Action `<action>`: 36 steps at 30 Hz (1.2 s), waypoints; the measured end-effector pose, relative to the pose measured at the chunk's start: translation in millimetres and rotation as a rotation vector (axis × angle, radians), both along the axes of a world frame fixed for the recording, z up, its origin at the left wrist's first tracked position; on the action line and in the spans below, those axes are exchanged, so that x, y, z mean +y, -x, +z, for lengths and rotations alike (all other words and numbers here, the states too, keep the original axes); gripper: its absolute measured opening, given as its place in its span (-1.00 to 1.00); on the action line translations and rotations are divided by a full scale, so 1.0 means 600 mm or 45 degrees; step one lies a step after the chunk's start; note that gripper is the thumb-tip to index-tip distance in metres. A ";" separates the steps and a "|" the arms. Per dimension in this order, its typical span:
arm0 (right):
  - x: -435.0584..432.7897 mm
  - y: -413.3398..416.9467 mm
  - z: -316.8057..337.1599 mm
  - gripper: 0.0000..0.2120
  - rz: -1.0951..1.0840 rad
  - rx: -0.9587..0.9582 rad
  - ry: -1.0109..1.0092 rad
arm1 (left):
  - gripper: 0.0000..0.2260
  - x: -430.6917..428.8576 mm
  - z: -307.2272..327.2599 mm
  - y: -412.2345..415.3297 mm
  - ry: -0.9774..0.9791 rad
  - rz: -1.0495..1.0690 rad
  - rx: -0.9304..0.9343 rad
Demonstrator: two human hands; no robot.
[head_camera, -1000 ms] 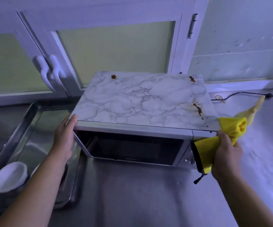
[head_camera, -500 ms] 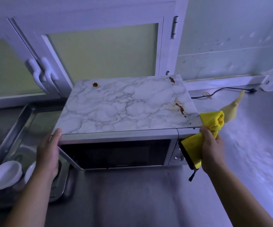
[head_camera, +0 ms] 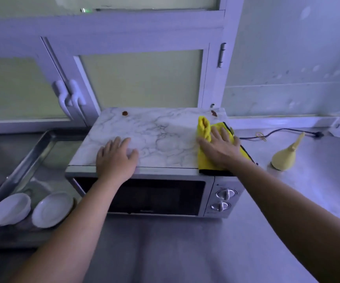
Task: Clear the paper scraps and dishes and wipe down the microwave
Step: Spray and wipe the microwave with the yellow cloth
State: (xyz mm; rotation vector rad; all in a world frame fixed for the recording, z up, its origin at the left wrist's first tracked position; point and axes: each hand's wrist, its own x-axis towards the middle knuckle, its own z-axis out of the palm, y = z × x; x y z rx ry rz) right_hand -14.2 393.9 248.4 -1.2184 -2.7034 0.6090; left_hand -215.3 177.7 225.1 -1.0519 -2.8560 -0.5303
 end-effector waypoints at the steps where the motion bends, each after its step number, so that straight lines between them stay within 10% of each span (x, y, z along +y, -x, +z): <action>1: 0.004 0.016 -0.010 -0.33 0.045 -0.147 -0.109 | -0.49 0.004 -0.005 0.000 0.102 0.020 0.023; 6: 0.027 0.050 -0.017 -0.15 0.109 -0.229 -0.151 | -0.45 0.006 -0.014 0.014 0.302 0.031 0.010; 21: -0.085 -0.102 -0.038 -0.42 0.195 -0.246 -0.205 | -0.54 0.021 0.040 0.030 0.576 -0.098 0.099; 36: -0.102 -0.097 0.003 -0.45 -0.094 -0.132 0.264 | -0.52 0.037 -0.005 0.066 0.123 -0.353 0.098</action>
